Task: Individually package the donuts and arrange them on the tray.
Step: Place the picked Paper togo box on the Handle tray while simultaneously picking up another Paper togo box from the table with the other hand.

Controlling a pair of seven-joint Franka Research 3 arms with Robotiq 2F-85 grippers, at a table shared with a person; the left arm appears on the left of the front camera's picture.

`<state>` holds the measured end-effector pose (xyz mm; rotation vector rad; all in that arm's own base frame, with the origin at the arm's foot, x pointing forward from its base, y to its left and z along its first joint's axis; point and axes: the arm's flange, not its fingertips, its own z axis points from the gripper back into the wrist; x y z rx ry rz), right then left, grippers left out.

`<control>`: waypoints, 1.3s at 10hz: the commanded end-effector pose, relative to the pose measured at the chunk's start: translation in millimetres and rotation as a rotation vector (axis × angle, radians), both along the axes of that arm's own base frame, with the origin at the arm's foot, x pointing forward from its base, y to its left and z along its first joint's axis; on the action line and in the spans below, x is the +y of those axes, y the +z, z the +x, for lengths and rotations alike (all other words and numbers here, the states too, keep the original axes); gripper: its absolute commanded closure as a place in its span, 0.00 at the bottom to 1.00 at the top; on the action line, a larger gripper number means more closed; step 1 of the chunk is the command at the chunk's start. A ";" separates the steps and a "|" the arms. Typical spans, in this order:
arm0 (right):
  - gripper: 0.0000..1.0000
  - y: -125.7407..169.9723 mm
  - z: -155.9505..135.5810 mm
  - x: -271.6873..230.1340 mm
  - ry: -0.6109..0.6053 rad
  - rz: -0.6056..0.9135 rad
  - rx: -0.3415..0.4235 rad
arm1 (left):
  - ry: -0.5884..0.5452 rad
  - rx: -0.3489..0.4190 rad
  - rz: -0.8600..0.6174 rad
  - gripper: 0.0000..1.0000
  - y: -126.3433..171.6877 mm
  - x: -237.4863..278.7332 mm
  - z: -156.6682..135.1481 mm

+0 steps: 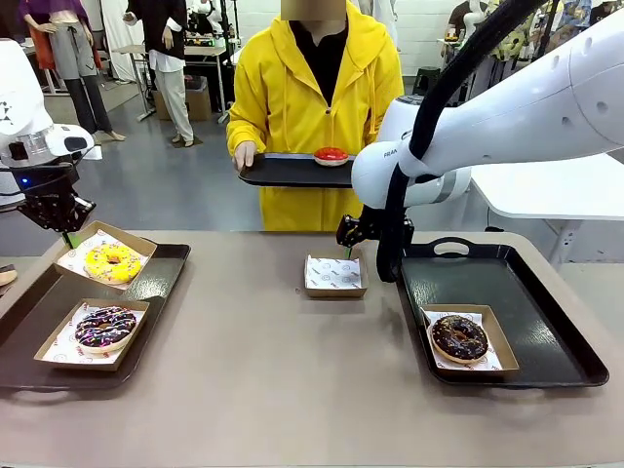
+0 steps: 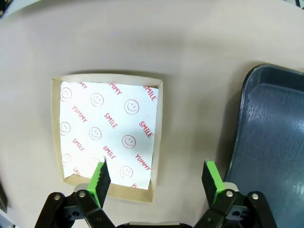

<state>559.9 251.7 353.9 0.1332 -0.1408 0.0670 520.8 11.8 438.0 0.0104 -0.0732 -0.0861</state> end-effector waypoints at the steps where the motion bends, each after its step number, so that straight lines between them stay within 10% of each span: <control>1: 0.00 2.5 -8.2 -2.4 -0.032 -0.027 -0.058 | -0.003 -0.002 0.009 0.99 2.3 0.9 -0.5; 13: 0.00 -31.1 2.8 16.7 -0.008 -0.075 -0.003 | 0.108 -0.002 -0.077 0.99 -17.9 1.3 25.4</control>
